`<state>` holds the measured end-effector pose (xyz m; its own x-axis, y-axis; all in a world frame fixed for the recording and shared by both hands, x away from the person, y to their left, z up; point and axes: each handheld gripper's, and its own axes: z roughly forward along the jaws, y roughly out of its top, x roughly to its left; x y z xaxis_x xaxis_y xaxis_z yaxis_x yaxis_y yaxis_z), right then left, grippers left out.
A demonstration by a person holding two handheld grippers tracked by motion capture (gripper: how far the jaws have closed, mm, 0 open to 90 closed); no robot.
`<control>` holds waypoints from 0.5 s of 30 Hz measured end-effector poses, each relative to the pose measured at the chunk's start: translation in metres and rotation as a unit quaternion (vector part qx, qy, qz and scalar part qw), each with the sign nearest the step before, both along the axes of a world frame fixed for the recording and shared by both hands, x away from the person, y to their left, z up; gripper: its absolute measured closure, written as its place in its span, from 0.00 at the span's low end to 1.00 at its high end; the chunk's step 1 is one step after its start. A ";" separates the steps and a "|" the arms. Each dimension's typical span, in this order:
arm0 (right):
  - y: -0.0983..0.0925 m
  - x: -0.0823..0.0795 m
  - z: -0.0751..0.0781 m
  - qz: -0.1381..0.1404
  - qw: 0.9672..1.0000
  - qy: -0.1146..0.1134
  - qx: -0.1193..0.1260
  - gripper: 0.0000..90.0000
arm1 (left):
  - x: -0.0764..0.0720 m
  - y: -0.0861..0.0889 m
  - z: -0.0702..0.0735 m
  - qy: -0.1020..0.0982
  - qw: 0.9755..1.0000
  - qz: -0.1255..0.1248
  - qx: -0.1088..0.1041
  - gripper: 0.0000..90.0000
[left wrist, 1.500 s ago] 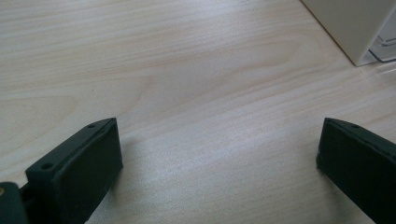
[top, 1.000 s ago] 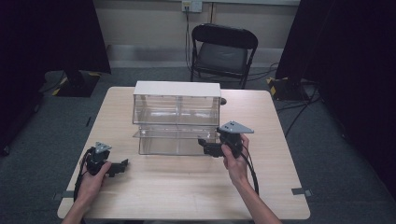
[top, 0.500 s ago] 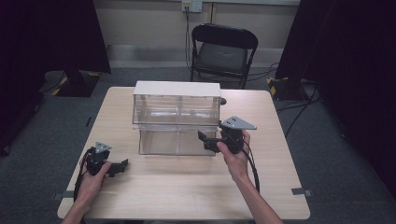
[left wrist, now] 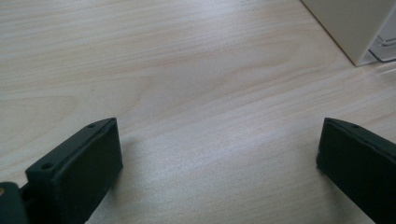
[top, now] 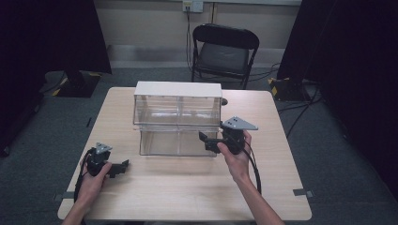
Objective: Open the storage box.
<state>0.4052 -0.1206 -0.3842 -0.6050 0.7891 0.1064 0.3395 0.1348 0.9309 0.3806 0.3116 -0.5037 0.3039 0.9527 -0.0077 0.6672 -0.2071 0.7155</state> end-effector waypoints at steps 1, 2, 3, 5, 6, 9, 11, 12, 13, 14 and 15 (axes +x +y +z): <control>0.000 0.000 0.000 0.001 1.000 0.000 0.000 0.14 | 0.000 0.000 0.000 0.000 1.000 0.000 0.000 0.00; 0.000 0.000 0.000 0.001 1.000 0.000 -0.001 0.14 | 0.000 0.000 0.000 0.000 1.000 -0.001 0.001 0.00; 0.000 0.000 0.000 0.001 1.000 0.000 0.000 0.14 | 0.000 0.000 0.000 0.000 1.000 0.000 0.000 0.00; 0.000 0.000 0.000 0.001 1.000 0.002 0.002 0.14 | 0.000 0.000 0.000 0.000 1.000 0.000 0.000 0.00; 0.000 0.000 0.000 0.000 1.000 0.002 0.002 0.14 | 0.000 0.000 0.000 0.000 1.000 -0.001 0.001 0.00; 0.000 0.000 -0.001 0.001 1.000 0.001 0.003 0.14 | 0.000 0.000 0.000 0.000 1.000 -0.001 0.001 0.00; 0.000 0.000 -0.001 0.002 1.000 0.002 0.004 0.14 | 0.000 0.000 0.000 0.000 1.000 0.000 0.000 0.00; -0.001 0.001 -0.001 0.002 1.000 0.002 0.004 0.14 | 0.000 0.000 0.000 0.000 1.000 0.000 0.000 0.00; -0.001 0.001 -0.001 0.003 1.000 0.003 0.005 0.14 | 0.000 0.000 0.000 0.000 1.000 0.000 0.000 0.00; -0.001 0.001 -0.001 0.004 1.000 0.003 0.005 0.14 | 0.000 0.000 0.000 0.000 1.000 0.000 0.000 0.00; -0.001 0.001 -0.001 0.003 1.000 0.003 0.005 0.14 | 0.000 0.000 0.000 0.000 1.000 0.000 0.000 0.00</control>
<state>0.4061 -0.1215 -0.3852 -0.6099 0.7838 0.1169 0.3434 0.1284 0.9304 0.3806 0.3116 -0.5037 0.3040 0.9526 -0.0076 0.6670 -0.2072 0.7156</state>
